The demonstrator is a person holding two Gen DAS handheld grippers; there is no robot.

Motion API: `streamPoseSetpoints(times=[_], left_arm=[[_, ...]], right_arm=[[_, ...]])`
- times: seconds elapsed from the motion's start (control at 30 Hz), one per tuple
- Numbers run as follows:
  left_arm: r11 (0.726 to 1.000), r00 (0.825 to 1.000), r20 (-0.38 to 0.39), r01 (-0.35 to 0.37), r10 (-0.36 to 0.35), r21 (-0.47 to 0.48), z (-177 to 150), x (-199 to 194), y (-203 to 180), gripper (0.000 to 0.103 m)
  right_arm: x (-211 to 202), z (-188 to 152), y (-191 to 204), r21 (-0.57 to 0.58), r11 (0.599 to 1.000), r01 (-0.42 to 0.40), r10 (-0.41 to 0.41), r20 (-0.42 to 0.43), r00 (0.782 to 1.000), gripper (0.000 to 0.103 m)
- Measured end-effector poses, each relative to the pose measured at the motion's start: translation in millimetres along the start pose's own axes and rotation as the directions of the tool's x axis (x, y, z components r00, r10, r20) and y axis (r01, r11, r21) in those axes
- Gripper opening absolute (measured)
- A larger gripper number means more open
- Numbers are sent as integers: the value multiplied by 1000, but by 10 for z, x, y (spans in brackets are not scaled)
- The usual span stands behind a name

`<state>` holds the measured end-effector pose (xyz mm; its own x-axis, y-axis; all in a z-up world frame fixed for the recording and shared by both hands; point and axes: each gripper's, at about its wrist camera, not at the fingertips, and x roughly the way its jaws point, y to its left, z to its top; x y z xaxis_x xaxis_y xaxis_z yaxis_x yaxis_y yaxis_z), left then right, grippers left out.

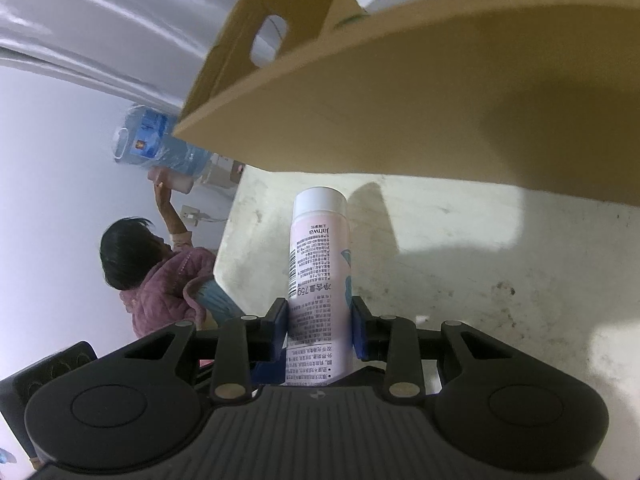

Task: Organize objects
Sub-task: 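Lift the tube with the right gripper and carry it over the cardboard box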

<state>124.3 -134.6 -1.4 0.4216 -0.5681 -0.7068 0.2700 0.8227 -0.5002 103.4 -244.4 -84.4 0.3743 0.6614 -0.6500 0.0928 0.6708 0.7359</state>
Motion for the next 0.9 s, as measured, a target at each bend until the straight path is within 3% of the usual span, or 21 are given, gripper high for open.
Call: streamPoseSetpoints(times=[0.53, 0.9], left_arm=[[998, 994, 103, -37, 31, 53, -138, -623, -174, 53], [993, 985, 169, -43, 24, 114, 451, -847, -318, 53]], right_arm=[[-425, -65, 310, -62, 995, -77, 80, 55, 995, 36], [-731, 310, 737, -121, 986, -112, 128, 129, 983, 36]])
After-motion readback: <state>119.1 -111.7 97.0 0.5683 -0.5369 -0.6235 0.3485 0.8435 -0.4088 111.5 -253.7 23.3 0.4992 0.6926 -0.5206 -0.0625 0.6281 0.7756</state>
